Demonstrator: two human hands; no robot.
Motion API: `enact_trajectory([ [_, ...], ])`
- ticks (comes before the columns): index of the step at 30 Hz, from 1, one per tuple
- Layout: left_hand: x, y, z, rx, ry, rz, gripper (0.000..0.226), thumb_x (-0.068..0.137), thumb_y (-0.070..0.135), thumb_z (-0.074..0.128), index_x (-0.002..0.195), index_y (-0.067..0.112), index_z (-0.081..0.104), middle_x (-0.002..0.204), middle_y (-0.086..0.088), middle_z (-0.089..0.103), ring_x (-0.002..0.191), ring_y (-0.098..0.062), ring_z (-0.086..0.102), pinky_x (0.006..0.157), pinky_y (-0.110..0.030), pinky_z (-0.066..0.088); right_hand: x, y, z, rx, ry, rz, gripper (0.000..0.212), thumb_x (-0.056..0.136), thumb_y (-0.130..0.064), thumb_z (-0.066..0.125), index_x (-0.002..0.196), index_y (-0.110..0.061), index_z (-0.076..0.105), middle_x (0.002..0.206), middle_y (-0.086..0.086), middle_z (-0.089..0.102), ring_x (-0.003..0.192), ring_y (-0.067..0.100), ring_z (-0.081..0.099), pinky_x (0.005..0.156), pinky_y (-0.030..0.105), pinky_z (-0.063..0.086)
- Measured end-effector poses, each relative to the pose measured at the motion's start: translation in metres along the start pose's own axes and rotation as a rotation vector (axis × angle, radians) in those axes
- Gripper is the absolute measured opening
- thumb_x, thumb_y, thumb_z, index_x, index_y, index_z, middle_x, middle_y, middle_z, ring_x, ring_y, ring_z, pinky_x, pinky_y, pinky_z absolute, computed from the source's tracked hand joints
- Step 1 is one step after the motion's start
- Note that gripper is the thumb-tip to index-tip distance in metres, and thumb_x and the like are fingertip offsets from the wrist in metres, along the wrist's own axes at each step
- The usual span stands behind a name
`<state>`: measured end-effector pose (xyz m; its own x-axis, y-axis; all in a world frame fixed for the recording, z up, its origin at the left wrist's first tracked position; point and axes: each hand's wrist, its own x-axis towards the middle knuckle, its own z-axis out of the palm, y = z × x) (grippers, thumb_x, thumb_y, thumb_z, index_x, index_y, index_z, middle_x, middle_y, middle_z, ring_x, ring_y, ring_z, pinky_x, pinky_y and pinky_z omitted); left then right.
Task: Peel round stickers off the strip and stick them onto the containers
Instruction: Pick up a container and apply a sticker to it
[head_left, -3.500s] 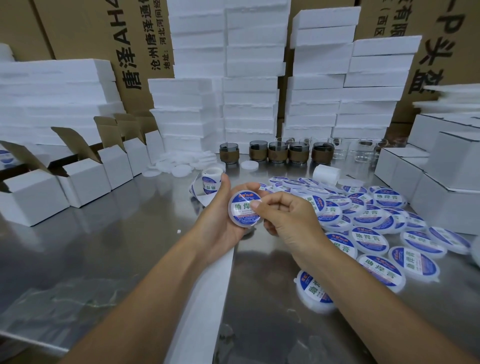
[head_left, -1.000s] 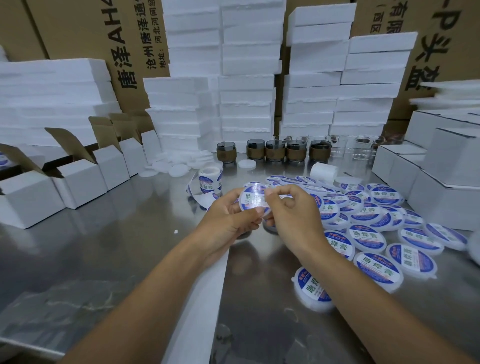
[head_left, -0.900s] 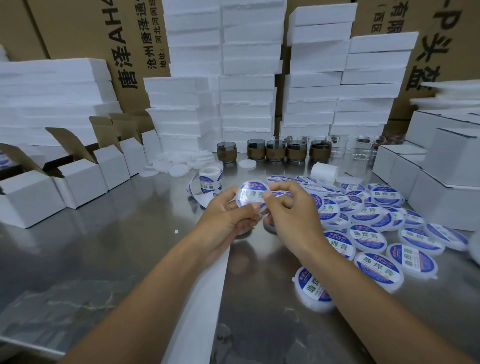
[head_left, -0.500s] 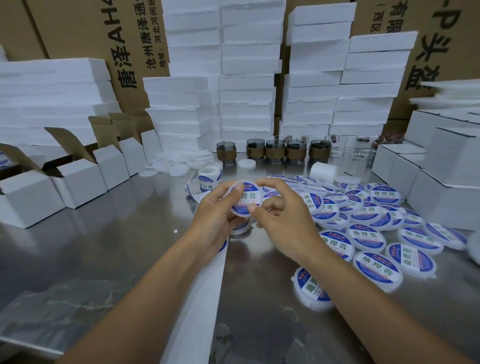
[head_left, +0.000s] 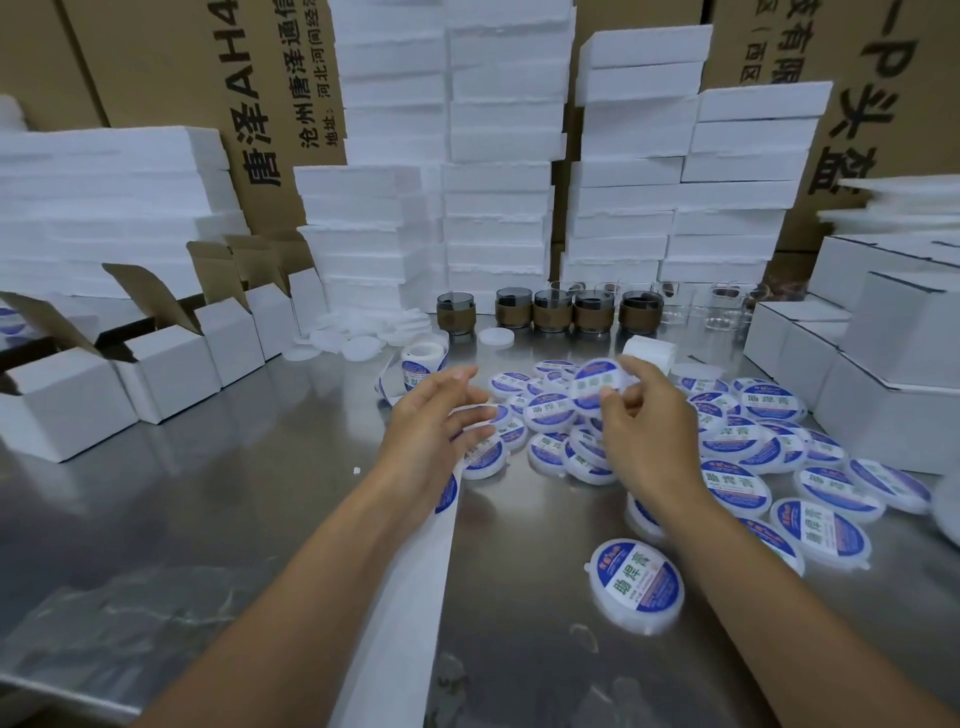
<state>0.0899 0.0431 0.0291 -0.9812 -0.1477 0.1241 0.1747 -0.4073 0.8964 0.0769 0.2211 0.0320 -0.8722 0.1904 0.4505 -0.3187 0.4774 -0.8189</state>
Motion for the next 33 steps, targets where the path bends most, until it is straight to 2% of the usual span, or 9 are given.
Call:
enact_trajectory([
  [5,0.002,0.009,-0.005,-0.087,0.079,0.026,0.01,0.093,0.011,0.053,0.099,0.01,0.062,0.072,-0.004,0.058,0.061,-0.015,0.059,0.059,-0.023,0.053,0.001,0.012,-0.005,-0.271,0.016,0.035,0.045,0.094,-0.024,0.049,0.137,-0.016,0.038,0.104,0.012,0.065,0.091,0.026,0.06,0.068,0.03,0.043],
  [10,0.01,0.019,-0.013,-0.09,0.156,0.026,0.01,0.092,0.011,0.054,0.098,0.012,0.063,0.07,-0.003,0.058,0.065,-0.015,0.059,0.057,-0.022,0.054,-0.001,0.008,-0.003,-0.618,0.01,-0.054,0.038,0.095,-0.035,0.045,0.128,-0.017,0.043,0.095,0.006,0.066,0.088,0.023,0.059,0.059,0.028,0.034],
  [17,0.072,0.048,-0.052,0.029,0.337,0.077,0.009,0.094,0.01,0.052,0.092,0.013,0.06,0.076,-0.004,0.058,0.068,-0.016,0.059,0.057,-0.022,0.055,-0.001,-0.005,-0.003,-0.941,0.012,-0.25,0.038,0.094,-0.041,0.037,0.122,-0.018,0.05,0.095,0.0,0.066,0.09,0.019,0.06,0.066,0.029,0.038],
  [20,0.117,0.049,-0.08,0.299,0.512,0.084,0.013,0.094,0.015,0.055,0.103,0.008,0.061,0.083,-0.004,0.058,0.074,-0.017,0.059,0.064,-0.025,0.051,-0.003,-0.01,0.001,-1.036,-0.064,-0.293,0.037,0.095,-0.045,0.029,0.119,-0.025,0.049,0.102,-0.006,0.064,0.096,0.014,0.057,0.075,0.028,0.04],
  [23,0.153,0.042,-0.107,0.656,0.592,0.042,0.024,0.095,0.021,0.053,0.112,0.007,0.061,0.1,-0.006,0.059,0.095,-0.026,0.057,0.09,-0.034,0.048,-0.005,-0.012,0.004,-1.045,-0.091,-0.3,0.035,0.094,-0.045,0.027,0.116,-0.03,0.05,0.103,-0.009,0.063,0.098,0.013,0.056,0.081,0.028,0.041],
  [26,0.178,0.034,-0.12,0.893,0.533,0.004,0.018,0.095,0.023,0.052,0.09,0.009,0.062,0.104,-0.013,0.056,0.095,-0.026,0.051,0.085,-0.03,0.037,-0.003,-0.015,0.006,-1.044,-0.089,-0.313,0.022,0.085,-0.038,0.056,0.096,-0.021,0.063,0.082,-0.002,0.068,0.08,0.02,0.062,0.069,0.034,0.046],
  [28,0.192,0.028,-0.123,1.042,0.513,-0.034,0.032,0.095,0.028,0.051,0.107,0.0,0.062,0.12,-0.019,0.057,0.106,-0.033,0.053,0.091,-0.035,0.039,0.0,-0.008,0.008,-0.975,0.009,-0.356,0.023,0.062,-0.027,0.081,0.074,-0.013,0.068,0.059,0.004,0.064,0.057,0.025,0.062,0.053,0.034,0.049],
  [30,0.202,0.024,-0.125,1.157,0.533,-0.092,0.049,0.096,0.035,0.048,0.129,-0.001,0.052,0.137,-0.022,0.047,0.121,-0.039,0.046,0.102,-0.042,0.037,0.001,-0.004,0.01,-0.947,0.081,-0.421,0.025,0.053,-0.021,0.086,0.066,-0.01,0.068,0.052,0.006,0.061,0.05,0.028,0.061,0.048,0.035,0.05],
  [33,0.213,0.019,-0.126,1.367,0.546,-0.14,0.058,0.096,0.044,0.044,0.131,-0.001,0.047,0.14,-0.025,0.041,0.127,-0.04,0.039,0.104,-0.043,0.033,0.003,0.002,0.011,-0.914,0.172,-0.521,0.015,0.062,-0.019,0.08,0.066,-0.01,0.069,0.052,0.006,0.06,0.049,0.027,0.06,0.048,0.034,0.05],
])
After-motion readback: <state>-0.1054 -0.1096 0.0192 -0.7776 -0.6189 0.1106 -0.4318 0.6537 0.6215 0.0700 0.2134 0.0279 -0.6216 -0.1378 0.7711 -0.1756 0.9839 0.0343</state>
